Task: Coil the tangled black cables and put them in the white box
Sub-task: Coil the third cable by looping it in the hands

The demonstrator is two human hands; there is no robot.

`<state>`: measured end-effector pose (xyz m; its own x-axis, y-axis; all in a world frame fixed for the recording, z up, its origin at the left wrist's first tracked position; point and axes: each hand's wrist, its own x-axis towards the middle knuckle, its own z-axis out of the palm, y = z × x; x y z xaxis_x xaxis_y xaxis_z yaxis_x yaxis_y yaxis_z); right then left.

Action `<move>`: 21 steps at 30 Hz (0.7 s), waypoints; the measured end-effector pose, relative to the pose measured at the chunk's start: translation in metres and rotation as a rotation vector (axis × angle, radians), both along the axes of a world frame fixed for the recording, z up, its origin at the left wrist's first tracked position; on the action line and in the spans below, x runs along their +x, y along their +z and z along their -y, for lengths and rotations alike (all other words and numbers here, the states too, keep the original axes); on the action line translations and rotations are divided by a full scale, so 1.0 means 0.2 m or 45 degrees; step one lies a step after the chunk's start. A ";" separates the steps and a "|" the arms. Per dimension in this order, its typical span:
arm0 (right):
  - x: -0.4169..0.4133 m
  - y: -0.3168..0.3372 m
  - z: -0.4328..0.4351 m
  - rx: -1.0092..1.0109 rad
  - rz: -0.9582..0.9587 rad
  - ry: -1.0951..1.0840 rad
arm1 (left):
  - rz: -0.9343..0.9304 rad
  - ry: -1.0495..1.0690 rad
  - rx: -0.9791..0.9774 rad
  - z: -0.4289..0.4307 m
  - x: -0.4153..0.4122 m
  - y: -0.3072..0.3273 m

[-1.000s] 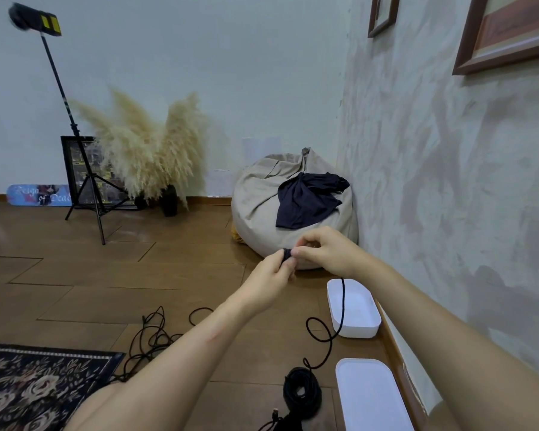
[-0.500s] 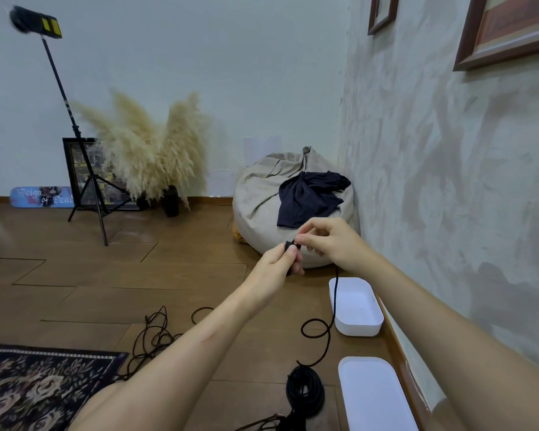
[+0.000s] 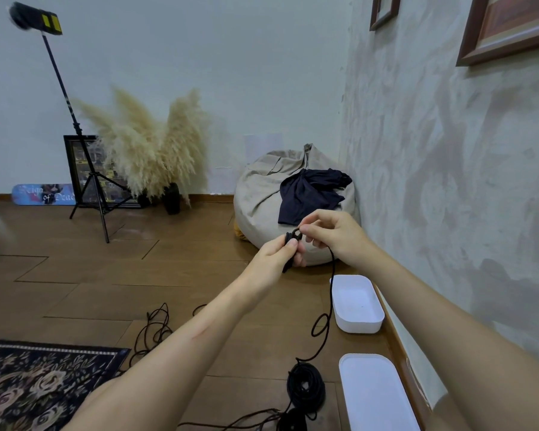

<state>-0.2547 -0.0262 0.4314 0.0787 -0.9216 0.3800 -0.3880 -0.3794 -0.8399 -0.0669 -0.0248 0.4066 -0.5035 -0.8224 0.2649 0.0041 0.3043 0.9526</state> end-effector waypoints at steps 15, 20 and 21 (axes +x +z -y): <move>0.20 -0.18 0.02 0.266 -0.020 0.049 | -0.428 0.021 0.154 0.05 -0.01 0.07; 0.31 -0.18 0.02 0.317 -0.221 0.120 | -0.428 0.340 0.167 0.14 0.00 0.04; 0.32 -0.17 0.02 0.322 -0.251 0.117 | -0.385 0.396 0.142 0.15 -0.01 0.03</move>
<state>-0.1916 -0.0302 0.3979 0.2148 -0.9705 0.1091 -0.5263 -0.2092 -0.8241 -0.0685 -0.0557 0.4123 -0.1409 -0.9544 0.2632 0.2119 0.2306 0.9497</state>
